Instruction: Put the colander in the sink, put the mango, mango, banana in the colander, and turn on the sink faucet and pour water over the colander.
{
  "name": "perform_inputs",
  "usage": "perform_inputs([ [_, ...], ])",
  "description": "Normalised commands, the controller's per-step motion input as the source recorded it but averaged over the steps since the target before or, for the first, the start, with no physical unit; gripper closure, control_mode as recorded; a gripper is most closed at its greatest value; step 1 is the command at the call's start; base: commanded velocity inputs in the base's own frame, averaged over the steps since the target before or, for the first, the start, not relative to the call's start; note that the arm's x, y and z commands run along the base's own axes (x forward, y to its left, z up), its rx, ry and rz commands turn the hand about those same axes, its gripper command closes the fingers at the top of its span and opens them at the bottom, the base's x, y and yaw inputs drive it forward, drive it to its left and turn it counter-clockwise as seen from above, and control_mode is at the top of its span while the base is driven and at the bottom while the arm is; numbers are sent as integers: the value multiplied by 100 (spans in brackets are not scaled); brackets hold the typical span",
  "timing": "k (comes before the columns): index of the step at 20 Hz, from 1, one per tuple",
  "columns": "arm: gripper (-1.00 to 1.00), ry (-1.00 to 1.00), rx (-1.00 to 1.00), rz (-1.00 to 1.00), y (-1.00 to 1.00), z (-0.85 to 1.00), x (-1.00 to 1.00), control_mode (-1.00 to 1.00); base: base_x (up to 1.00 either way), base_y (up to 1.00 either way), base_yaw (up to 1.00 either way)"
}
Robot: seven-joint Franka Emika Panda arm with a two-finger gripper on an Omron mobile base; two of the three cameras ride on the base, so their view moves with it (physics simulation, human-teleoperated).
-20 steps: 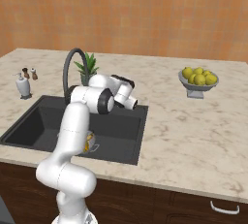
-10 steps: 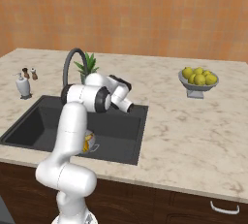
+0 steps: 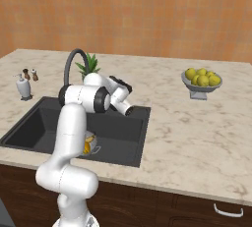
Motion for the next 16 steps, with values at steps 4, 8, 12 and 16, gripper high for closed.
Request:
perform_inputs([
  [4,100,0,1,-6,-54,0,0,-100,0,0,0],
  [8,100,0,5,-4,-90,0,0,-100,0,0,0],
  [12,100,0,5,-4,-100,0,0,-100,0,0,0],
  [16,100,4,8,-6,-98,0,0,-100,0,0,0],
])
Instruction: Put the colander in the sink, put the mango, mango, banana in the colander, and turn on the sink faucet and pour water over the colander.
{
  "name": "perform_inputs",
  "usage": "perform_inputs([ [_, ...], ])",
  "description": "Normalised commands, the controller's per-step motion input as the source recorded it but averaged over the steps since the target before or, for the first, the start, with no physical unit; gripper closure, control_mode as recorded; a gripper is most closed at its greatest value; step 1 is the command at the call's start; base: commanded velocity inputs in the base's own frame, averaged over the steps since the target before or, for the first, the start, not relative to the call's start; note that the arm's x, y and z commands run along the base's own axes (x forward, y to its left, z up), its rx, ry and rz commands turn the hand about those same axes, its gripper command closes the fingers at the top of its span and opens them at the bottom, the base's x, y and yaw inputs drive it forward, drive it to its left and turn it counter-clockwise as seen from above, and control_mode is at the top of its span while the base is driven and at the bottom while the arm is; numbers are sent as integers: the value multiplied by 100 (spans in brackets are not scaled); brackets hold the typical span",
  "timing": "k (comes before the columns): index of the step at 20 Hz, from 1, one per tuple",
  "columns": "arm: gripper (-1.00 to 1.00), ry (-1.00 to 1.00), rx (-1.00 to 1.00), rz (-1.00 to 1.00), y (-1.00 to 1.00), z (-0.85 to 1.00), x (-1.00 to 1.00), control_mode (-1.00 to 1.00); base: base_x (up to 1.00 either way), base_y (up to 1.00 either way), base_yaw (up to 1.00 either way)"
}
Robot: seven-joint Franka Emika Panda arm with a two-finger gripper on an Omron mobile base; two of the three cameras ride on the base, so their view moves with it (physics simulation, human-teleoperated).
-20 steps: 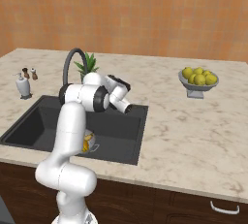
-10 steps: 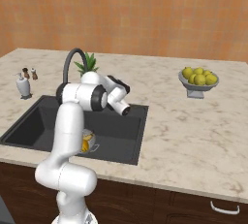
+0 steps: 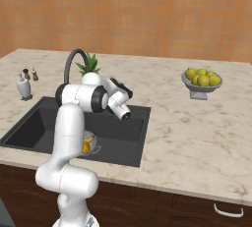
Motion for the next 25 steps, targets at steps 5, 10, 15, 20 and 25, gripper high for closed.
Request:
perform_inputs([
  [5,100,6,11,-6,-100,0,0,-100,0,0,0],
  [10,100,6,11,-8,-100,0,-4,-100,0,0,0],
  [15,100,5,10,-8,-100,0,-18,-100,0,0,0],
  [20,100,1,13,-4,-89,20,-29,-100,0,0,0],
  [25,100,0,16,0,-54,53,-58,-100,0,0,0],
])
